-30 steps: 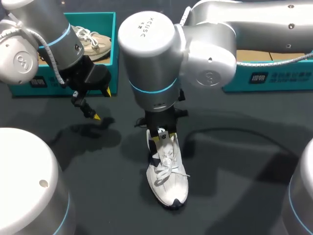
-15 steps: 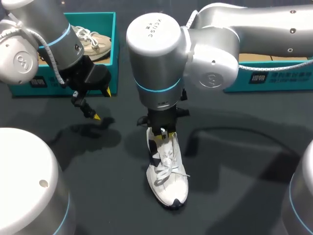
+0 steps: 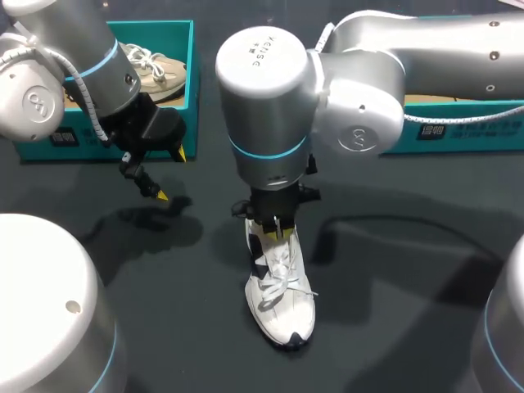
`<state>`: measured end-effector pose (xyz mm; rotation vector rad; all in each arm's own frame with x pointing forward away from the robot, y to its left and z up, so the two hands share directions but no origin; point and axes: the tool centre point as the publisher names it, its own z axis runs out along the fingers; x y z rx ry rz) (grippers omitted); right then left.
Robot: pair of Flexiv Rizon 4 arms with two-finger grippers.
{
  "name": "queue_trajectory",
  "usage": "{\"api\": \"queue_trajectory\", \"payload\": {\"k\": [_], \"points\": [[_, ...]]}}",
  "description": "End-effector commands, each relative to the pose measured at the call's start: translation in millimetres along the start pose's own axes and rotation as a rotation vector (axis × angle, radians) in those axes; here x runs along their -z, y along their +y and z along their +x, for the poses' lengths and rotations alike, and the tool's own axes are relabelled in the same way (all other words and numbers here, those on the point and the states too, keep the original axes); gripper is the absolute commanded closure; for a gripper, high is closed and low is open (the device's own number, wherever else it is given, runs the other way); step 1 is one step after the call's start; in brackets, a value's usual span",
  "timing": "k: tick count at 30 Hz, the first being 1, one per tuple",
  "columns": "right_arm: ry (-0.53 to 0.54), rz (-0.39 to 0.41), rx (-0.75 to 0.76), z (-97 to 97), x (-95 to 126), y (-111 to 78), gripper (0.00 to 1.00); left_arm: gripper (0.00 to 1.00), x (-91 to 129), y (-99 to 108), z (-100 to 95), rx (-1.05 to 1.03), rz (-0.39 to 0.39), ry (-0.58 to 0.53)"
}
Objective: Take the shoe out of the shoebox, open the shoe tongue, remove and reinsert the insole, then place the shoe into the shoebox
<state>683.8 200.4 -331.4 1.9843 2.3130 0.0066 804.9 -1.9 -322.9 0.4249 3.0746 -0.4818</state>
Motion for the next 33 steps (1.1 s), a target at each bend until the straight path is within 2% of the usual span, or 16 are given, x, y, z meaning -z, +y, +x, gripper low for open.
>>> {"api": "queue_trajectory", "payload": {"k": [1, 5, 10, 18, 25, 29, 31, 33], "points": [[0.028, 0.025, 0.006, -0.8, -16.4, 6.8, 0.89, 0.0, -0.2, 0.0, 0.4, -0.001, -0.003, -0.001], [0.037, 0.041, 0.005, -3.2, -24.2, 11.4, 0.85, 0.0, -0.2, 0.0, 0.4, -0.001, -0.003, -0.001], [0.047, 0.04, 0.011, -6.8, -21.0, 18.0, 0.82, 0.0, -0.2, 0.0, 0.4, -0.001, -0.003, -0.001], [0.019, -0.059, 0.083, -0.3, 22.0, 21.1, 0.78, 0.0, -0.2, 0.0, 0.4, -0.001, -0.003, -0.001], [0.023, -0.082, 0.315, 2.2, 53.6, 26.1, 0.66, 0.0, -0.2, 0.0, 0.4, -0.001, -0.003, -0.001], [0.096, -0.141, 0.519, -4.8, 69.1, 27.5, 0.65, 0.0, -0.2, 0.0, 0.4, -0.001, -0.003, -0.001], [0.113, -0.144, 0.614, -9.8, 73.5, 27.9, 0.63, 0.0, -0.2, 0.0, 0.4, -0.001, -0.003, -0.001], [0.138, -0.159, 0.66, -14.7, 76.5, 30.8, 0.54, 0.0, -0.2, 0.0, 0.4, -0.001, -0.003, -0.001]]}}
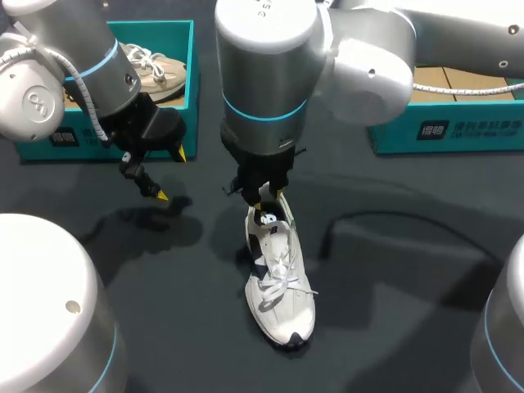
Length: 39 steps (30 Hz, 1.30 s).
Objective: Take the shoe out of the shoebox, open the shoe tongue, remove and reinsert the insole, then place the shoe into the shoebox
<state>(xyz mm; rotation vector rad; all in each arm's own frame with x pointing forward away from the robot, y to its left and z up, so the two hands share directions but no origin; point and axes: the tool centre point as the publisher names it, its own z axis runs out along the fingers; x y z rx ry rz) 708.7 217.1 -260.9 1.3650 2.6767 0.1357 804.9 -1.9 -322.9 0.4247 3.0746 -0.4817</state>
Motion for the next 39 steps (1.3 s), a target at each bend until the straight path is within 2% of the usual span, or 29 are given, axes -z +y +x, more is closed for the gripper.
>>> {"api": "queue_trajectory", "payload": {"k": [1, 2, 3, 4, 15, 18, 23, 31, 34, 39], "points": [[0.124, -0.083, 0.231, -21.8, 9.5, -9.5, 0.48, 0.0, -0.2, 0.0, 0.4, -0.001, -0.003, -0.001], [0.158, -0.091, 0.258, -23.3, 10.0, -8.9, 0.21, 0.0, -0.2, 0.0, 0.4, -0.001, -0.003, -0.001], [0.184, -0.076, 0.227, -24.9, 10.5, -7.4, 0.0, 0.0, -0.2, 0.0, 0.4, -0.001, -0.003, -0.001], [0.182, -0.013, 0.092, -26.5, 10.4, -4.2, 0.0, 0.0, -0.2, 0.0, 0.4, -0.001, -0.003, -0.001], [0.182, -0.013, 0.092, -26.5, 10.4, -4.2, 0.0, 0.0, -0.2, 0.0, 0.4, -0.001, -0.003, -0.001], [0.126, -0.022, 0.227, -17.3, 12.0, -1.2, 0.0, 0.0, 7.0, 2.3, -0.9, -0.04, -0.023, -0.019], [0.062, -0.009, 0.419, -14.2, 9.3, 6.8, 0.0, 0.0, 15.4, 11.8, -3.3, -0.064, -0.031, -0.016], [0.076, -0.016, 0.547, -20.6, 6.4, 21.8, 0.0, 0.0, 29.3, 26.5, 3.3, -0.117, -0.026, 0.007], [0.122, -0.051, 0.657, -25.6, 2.3, 28.1, 0.0, 0.0, 33.4, 33.5, 3.9, -0.123, -0.016, 0.007], [0.122, -0.051, 0.657, -25.6, 2.3, 28.1, 0.0, 0.0, 34.3, 35.4, 4.3, -0.142, -0.018, 0.004]]}}
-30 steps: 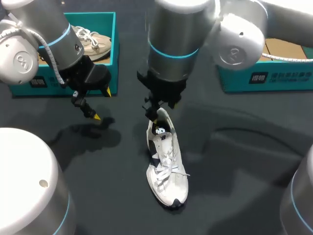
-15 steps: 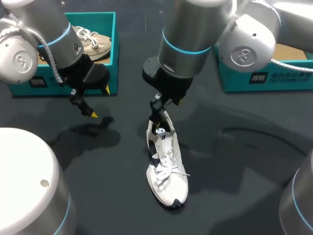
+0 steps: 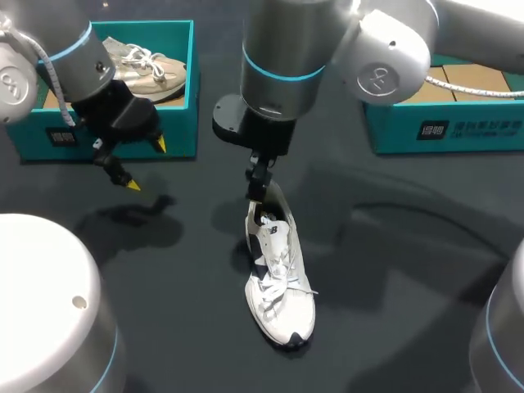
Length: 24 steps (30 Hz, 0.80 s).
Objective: Take the shoe out of the shoebox, open the shoe tongue, remove and reinsert the insole, then place the shoe into the shoebox
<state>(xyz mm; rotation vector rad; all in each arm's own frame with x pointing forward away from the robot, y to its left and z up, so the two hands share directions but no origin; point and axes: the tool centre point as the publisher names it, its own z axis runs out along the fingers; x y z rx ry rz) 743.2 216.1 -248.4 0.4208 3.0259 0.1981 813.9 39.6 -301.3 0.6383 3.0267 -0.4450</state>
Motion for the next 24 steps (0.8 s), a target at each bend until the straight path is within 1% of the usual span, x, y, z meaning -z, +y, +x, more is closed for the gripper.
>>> {"api": "queue_trajectory", "payload": {"k": [1, 5, 13, 15, 24], "points": [[0.01, -0.01, 0.0, -3.0, -4.0, -3.1, 0.0, 0.0, 0.8, 1.1, 3.1, -0.001, 0.002, -0.005], [0.01, -0.01, 0.0, -3.0, -4.0, -3.1, 0.0, 0.0, 0.8, 1.1, 3.1, -0.001, 0.002, -0.005], [-0.017, 0.019, 0.087, -11.9, -13.5, 4.0, 0.0, 0.0, 0.8, 1.1, 3.1, -0.001, 0.002, -0.005], [-0.026, 0.041, 0.104, -13.4, -17.2, 7.0, 0.0, 0.0, 0.8, 1.1, 3.1, -0.001, 0.002, -0.005], [-0.031, 0.062, 0.175, -24.2, -38.6, 15.7, 0.0, 0.0, 0.8, 1.1, 3.1, -0.001, 0.002, -0.005]]}}
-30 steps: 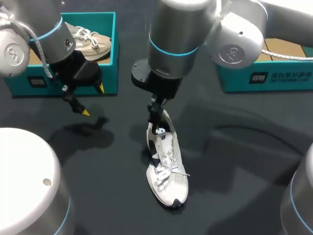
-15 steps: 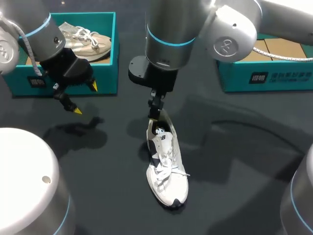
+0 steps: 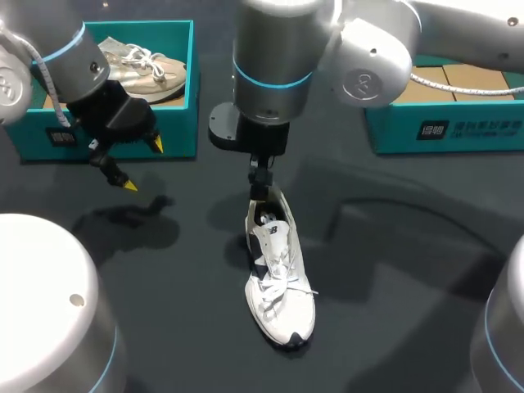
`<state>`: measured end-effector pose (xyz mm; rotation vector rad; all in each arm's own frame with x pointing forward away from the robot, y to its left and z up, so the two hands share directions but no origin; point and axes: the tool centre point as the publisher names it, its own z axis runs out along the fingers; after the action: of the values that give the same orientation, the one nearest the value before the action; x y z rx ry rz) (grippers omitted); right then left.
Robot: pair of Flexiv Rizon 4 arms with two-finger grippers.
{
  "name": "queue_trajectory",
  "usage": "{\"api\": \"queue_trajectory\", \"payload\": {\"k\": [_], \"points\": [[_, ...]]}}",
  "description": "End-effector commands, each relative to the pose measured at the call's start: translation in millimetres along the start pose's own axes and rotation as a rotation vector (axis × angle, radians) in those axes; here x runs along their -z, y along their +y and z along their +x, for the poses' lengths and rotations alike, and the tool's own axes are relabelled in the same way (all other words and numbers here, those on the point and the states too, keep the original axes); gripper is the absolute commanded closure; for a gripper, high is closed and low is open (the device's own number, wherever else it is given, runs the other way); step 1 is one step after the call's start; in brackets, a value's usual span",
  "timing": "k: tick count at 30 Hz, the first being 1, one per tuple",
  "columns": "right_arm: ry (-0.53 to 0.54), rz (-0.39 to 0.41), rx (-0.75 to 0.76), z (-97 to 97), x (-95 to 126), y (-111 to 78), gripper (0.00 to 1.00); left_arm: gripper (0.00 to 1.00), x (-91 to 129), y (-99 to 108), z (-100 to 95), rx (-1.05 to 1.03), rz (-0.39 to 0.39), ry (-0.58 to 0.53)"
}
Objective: Take the shoe out of the shoebox, open the shoe tongue, remove and reinsert the insole, then place the shoe into the shoebox
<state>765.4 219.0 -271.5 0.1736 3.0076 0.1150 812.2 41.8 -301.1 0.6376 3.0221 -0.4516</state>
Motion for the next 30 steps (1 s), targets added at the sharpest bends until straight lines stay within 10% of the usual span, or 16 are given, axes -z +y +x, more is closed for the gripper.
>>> {"api": "queue_trajectory", "payload": {"k": [1, 30], "points": [[0.012, 0.019, 0.017, -7.6, -15.9, 9.5, 0.0, 0.0, 0.1, -0.1, 0.7, -0.001, -0.002, 0.0], [0.001, 0.038, 0.121, -23.1, -71.6, -8.5, 0.0, 0.0, 0.1, -0.1, 0.7, -0.001, -0.002, 0.0]]}}
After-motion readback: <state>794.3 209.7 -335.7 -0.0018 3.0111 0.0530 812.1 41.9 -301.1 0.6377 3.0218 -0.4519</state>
